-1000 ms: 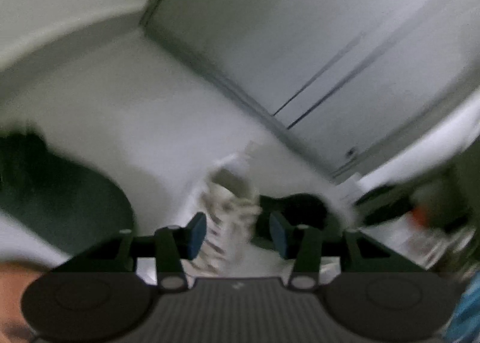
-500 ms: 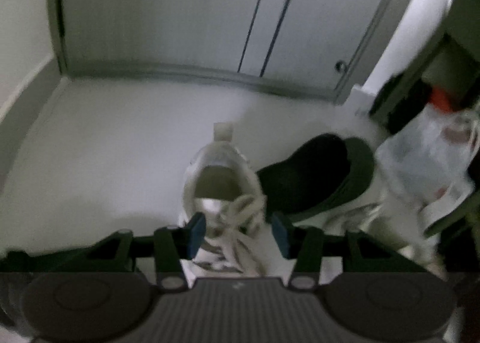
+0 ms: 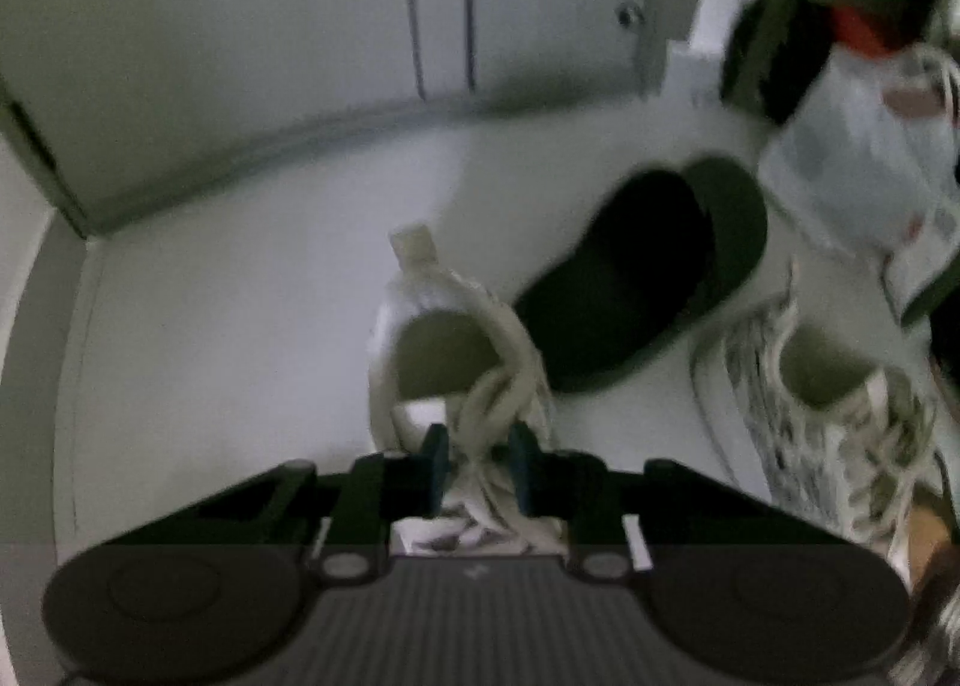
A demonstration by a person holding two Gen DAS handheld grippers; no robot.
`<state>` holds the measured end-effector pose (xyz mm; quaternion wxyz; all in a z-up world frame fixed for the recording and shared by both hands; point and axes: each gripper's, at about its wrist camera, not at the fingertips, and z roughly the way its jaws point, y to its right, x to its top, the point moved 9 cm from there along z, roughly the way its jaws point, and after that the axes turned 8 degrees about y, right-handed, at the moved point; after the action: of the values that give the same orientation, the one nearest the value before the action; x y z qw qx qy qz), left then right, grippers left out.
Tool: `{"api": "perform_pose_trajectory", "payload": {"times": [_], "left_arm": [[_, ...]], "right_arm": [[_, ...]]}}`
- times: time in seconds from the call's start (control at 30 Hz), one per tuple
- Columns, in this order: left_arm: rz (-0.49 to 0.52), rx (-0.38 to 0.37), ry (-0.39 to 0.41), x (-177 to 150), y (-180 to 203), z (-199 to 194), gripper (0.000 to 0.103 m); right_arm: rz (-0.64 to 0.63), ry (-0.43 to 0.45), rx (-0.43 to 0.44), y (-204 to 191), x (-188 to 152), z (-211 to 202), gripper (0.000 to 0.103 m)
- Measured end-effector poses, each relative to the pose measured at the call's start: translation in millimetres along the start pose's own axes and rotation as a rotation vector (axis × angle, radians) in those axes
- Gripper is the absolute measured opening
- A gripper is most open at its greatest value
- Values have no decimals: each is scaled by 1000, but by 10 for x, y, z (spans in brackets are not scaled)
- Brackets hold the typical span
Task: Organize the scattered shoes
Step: 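Close the left tool on the plain white sneaker's laces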
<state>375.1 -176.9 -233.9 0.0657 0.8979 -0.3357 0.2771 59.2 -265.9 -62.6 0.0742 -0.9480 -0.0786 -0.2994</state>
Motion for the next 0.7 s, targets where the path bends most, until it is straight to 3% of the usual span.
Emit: {"api": "perform_pose_trajectory", "payload": {"times": [0.27,0.37,0.43,0.6,0.7], "left_arm": [[19,39,-72,-97,-8,193,26],[-3,61,-47,-113,-23,234,23],[-4,72,-36,-112,-37,222,13],[-43,138,68,-26,-132,24,11],[-49,128,87,-9,-74,-54,11]], "right_arm": [[0,9,3,4,19,-33,95],[0,13,1,7,25,-38,95],[1,13,1,16,21,-35,95],[2,12,-4,27,20,-40,95],[-9,32,-4,5,54,-87,95]]}}
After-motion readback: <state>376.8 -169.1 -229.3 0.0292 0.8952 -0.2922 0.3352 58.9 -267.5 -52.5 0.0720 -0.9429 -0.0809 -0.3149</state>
